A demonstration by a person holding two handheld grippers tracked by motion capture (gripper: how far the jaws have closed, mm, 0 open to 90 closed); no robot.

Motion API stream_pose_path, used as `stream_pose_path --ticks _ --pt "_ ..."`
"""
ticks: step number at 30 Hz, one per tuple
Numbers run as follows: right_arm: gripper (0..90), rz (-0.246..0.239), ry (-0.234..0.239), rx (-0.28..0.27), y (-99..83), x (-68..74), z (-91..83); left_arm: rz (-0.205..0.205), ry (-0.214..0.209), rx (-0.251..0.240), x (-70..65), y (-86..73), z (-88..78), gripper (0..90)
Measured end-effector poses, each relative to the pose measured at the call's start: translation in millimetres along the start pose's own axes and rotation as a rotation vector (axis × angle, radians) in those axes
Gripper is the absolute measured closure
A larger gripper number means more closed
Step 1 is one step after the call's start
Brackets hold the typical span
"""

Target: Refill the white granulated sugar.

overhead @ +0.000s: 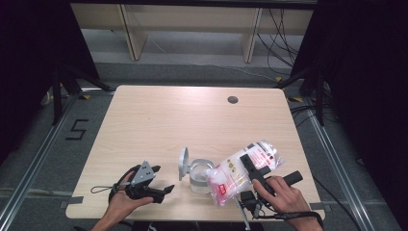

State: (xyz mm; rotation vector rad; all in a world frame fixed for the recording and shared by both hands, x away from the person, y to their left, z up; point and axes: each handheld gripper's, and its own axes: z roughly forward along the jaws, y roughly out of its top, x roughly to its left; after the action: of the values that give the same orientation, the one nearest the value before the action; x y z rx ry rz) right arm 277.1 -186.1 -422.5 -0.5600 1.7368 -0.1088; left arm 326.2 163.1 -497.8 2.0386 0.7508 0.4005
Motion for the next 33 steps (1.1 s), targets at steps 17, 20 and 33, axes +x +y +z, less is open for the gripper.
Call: stream_pose_path --ticks 17,20,33 --pt "52.5 -0.010 -0.004 -0.007 0.5 -0.4 -0.5 0.018 -0.005 0.015 1.3 0.1 -0.7 15.7" --pt "52.6 -0.016 -0.012 -0.018 1.1 -1.3 -0.4 0.019 -0.002 0.016 1.3 0.2 -0.9 15.7" --pt "53.4 -0.010 -0.011 -0.009 1.4 -1.5 -1.5 0.007 -0.002 0.020 1.3 -0.1 -0.2 15.7"
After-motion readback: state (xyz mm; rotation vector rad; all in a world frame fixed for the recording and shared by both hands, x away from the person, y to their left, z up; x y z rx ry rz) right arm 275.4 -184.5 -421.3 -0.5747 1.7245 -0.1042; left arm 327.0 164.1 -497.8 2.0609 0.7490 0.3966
